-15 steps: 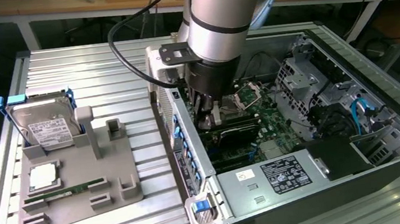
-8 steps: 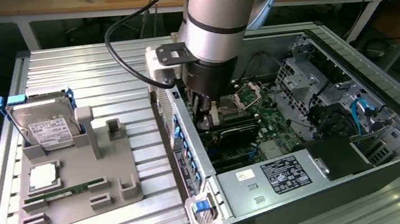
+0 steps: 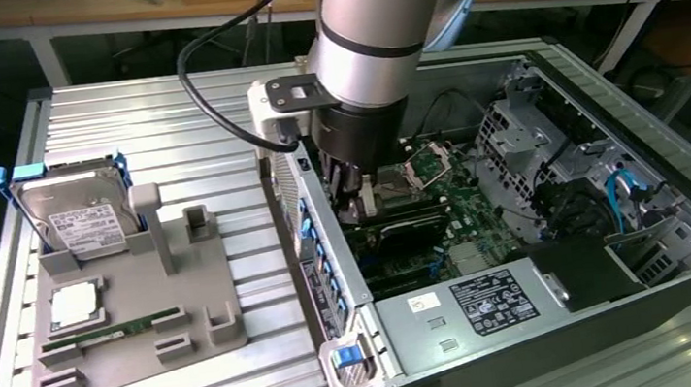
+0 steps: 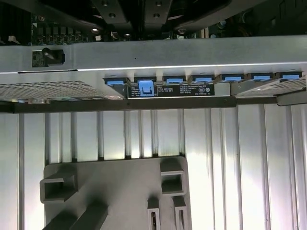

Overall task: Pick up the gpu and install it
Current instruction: 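Press down on the gpu until it lock into place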

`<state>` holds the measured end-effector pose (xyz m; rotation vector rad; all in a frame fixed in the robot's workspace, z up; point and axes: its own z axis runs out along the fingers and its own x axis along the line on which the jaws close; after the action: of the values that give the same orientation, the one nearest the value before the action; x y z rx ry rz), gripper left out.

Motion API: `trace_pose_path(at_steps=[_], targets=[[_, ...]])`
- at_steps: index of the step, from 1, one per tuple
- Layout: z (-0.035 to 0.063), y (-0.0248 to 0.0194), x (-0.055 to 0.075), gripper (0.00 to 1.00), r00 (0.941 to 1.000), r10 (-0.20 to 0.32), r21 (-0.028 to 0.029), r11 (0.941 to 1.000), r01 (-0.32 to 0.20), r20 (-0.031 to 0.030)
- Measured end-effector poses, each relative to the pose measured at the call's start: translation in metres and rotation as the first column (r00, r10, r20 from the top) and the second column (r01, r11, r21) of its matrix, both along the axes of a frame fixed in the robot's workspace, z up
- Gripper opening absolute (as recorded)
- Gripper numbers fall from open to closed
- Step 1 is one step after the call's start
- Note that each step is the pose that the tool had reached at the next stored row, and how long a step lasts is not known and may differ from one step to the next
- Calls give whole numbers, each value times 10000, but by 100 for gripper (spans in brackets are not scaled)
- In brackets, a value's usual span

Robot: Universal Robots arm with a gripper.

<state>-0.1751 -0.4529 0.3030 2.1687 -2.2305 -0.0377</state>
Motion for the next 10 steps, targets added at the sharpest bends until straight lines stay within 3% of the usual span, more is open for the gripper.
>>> trace_pose_path(at_steps=[6, 10], targets=[[146, 0, -1, 11, 10000, 0, 1, 10000, 0, 1], [151, -1, -2, 11, 10000, 0, 3, 10000, 0, 3]])
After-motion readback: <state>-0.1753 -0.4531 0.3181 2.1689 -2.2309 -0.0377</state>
